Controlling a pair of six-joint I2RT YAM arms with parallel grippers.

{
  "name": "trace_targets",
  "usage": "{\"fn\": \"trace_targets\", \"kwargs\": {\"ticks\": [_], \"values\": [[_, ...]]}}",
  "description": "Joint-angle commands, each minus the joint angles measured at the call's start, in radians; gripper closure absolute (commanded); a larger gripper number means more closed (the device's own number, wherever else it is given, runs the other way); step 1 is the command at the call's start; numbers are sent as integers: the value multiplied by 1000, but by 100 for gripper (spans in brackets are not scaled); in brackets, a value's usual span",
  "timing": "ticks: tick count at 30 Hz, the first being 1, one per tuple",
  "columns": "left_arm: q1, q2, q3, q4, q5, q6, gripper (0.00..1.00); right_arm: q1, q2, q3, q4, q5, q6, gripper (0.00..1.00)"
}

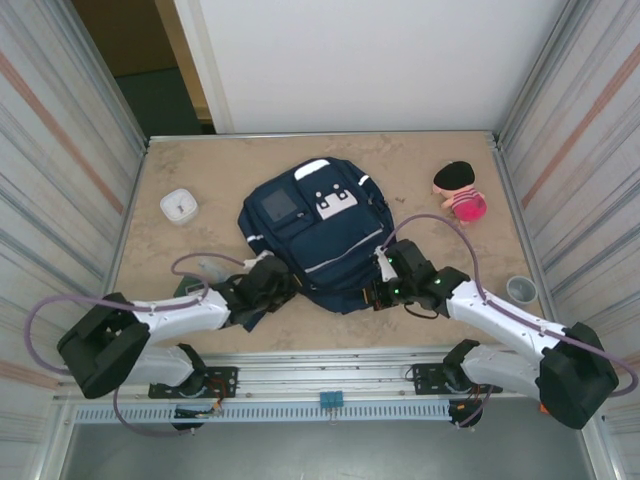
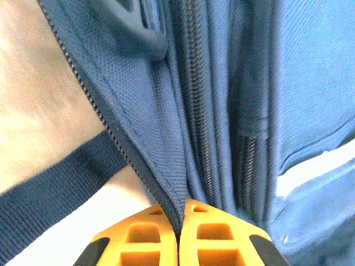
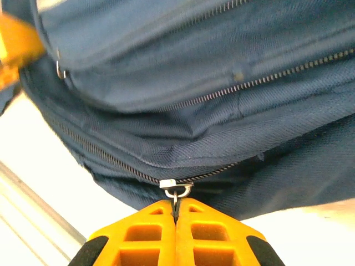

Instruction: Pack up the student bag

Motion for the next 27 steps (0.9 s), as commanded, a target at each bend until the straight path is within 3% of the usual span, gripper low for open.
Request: {"fn": "trace_targets", "kwargs": {"ticks": [1, 5, 9, 12, 13, 16, 21, 27], "values": [[137, -51, 53, -108, -41, 220, 100, 89, -9, -8, 21, 45, 97, 100], [308, -17, 107, -112, 70, 357, 100, 184, 45, -29, 179, 124, 225, 100], [350, 8, 164, -133, 119, 404, 100, 246, 144, -1, 295, 201, 283, 100], [343, -37, 143, -146, 170, 345, 72, 254, 192, 38, 297, 212, 278, 100], [333, -65, 119, -145, 184, 310, 64, 254, 204, 44, 304, 204, 272, 100], [250, -161, 50, -152, 165, 206, 53, 256, 230, 63, 301, 185, 250, 100], [109, -255, -29, -179, 121, 83, 50, 259, 260, 85, 294, 151, 225, 100], [46, -208, -21, -109, 123, 32, 43, 265, 289, 109, 291, 129, 198, 100]]}}
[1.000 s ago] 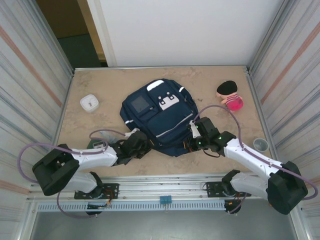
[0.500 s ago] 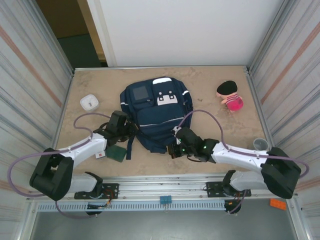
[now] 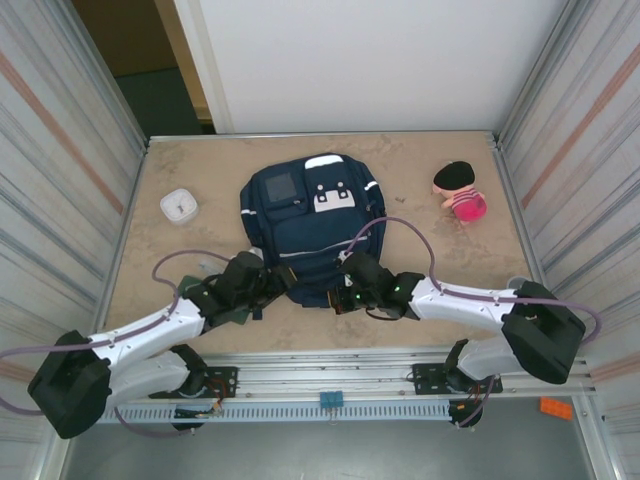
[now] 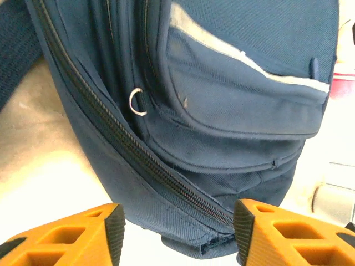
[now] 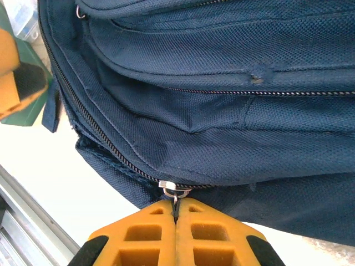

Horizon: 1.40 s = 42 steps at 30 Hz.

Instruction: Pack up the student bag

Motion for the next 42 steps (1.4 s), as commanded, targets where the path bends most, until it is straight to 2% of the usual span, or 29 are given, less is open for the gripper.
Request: {"fn": "trace_targets", "kwargs": {"ticks": [1, 8, 11, 14, 17, 23, 24, 28, 30, 37, 42], "values": [[-13, 41, 21, 45, -12, -50, 43, 12, 21, 44, -9, -25, -35, 100], [-14, 177, 25, 154, 34, -94, 47, 14, 25, 57, -31, -27, -46, 100], [-15, 208, 7, 213, 16, -129, 64, 15, 24, 62, -80, 14, -46, 98], [-27, 226, 6, 241, 15, -142, 84, 17, 23, 62, -127, 66, -33, 91], [-42, 234, 12, 234, 11, -145, 94, 17, 34, 62, -119, 80, -25, 81], [-66, 232, 9, 245, 8, -152, 95, 17, 90, 87, -93, 76, -28, 73], [-68, 231, 9, 245, 9, -150, 95, 17, 97, 91, -93, 77, -28, 74], [-70, 211, 1, 213, -12, -141, 95, 16, 99, 110, -143, 118, -32, 92], [-62, 186, -2, 176, -33, -125, 96, 8, 79, 112, -185, 144, -38, 98], [61, 25, -31, -19, -61, -2, 99, -116, -79, 27, -281, 140, -66, 100], [176, -100, -47, -144, -48, 104, 100, -211, -197, -26, -269, 26, -120, 100]]}}
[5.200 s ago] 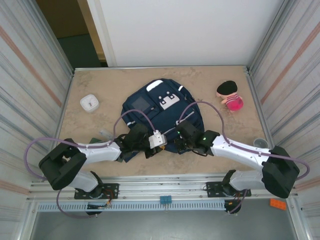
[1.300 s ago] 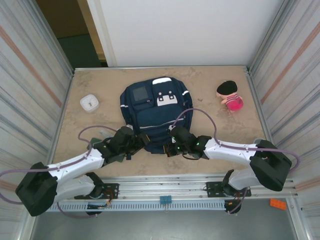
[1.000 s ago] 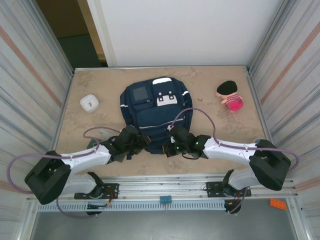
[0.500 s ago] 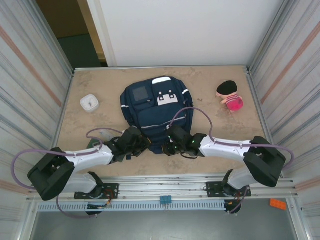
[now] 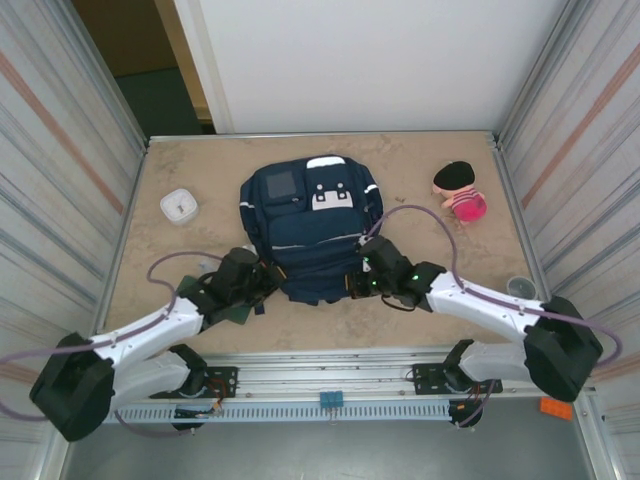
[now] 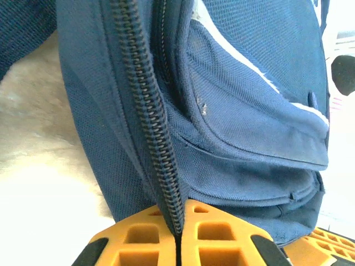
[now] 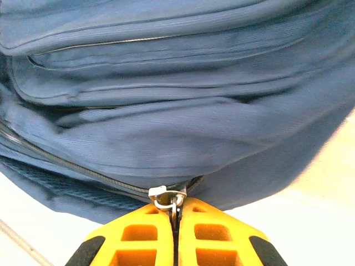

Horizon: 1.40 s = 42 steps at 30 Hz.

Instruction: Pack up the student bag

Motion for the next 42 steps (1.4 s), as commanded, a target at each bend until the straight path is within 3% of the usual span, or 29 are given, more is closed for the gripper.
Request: {"fn": "trace_targets", "kwargs": {"ticks": [1, 5, 6, 9, 14, 22, 27, 34, 42], "values": [[80, -77, -29, -183, -75, 126, 100, -47, -59, -39, -103, -23, -61, 100], [110, -127, -21, -219, -67, 180, 97, -42, -56, -49, -31, -128, -81, 100], [110, -135, -12, -223, -60, 204, 92, -39, -52, -52, -7, -151, -82, 100], [110, -153, 21, -224, -36, 294, 63, -27, -43, -53, 42, -192, -89, 100], [88, -187, 87, -228, -13, 520, 43, -20, -60, -44, 68, -219, -113, 100], [4, -201, 122, -73, 164, 1149, 34, -21, -116, -48, 65, -222, -135, 100], [-84, -52, 187, -126, 218, 1456, 21, -21, -127, -51, 64, -217, -136, 100], [-181, 214, 331, -119, 117, 1621, 14, -21, -128, -51, 56, -217, -136, 100], [-201, 407, 433, -12, 210, 1626, 14, -20, -126, -62, 68, -221, -131, 100]]}}
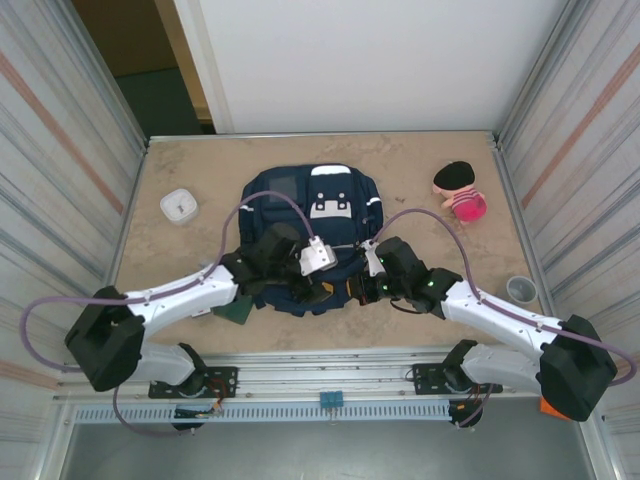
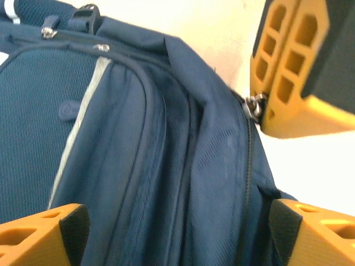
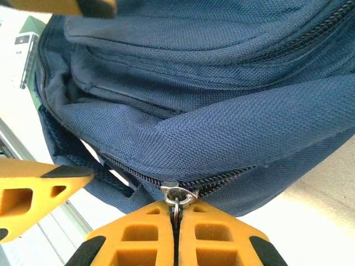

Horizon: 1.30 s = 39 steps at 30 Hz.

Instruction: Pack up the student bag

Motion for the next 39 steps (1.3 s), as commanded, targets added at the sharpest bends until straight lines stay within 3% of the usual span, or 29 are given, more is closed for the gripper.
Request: {"fn": "trace_targets", "kwargs": {"ticks": [1, 3, 6, 9, 12, 15, 17, 28, 39], "values": [[-17, 66, 57, 48, 32, 52, 14, 5, -32, -3, 26, -35, -22, 100], [-17, 101, 60, 67, 0, 46, 17, 7, -34, -4, 27, -38, -23, 100], [-18, 133, 57, 95, -63, 29, 29, 6, -43, -5, 25, -38, -26, 100], [-16, 134, 50, 100, -86, 27, 49, 4, -51, -10, 23, -31, -31, 100], [-15, 106, 31, 101, -80, 33, 61, -6, -52, -22, 32, -26, -31, 100], [-9, 65, 4, 97, -27, 51, 81, -35, -44, -44, 63, -32, -10, 100], [-7, 35, -17, 91, -16, 57, 89, -59, -39, -59, 88, -38, 8, 100], [46, -216, -130, 1, 93, 113, 94, -270, 26, -98, 158, -89, 38, 100], [48, -442, -138, -85, 221, 147, 95, -469, 358, 6, 346, -186, 43, 100]]}}
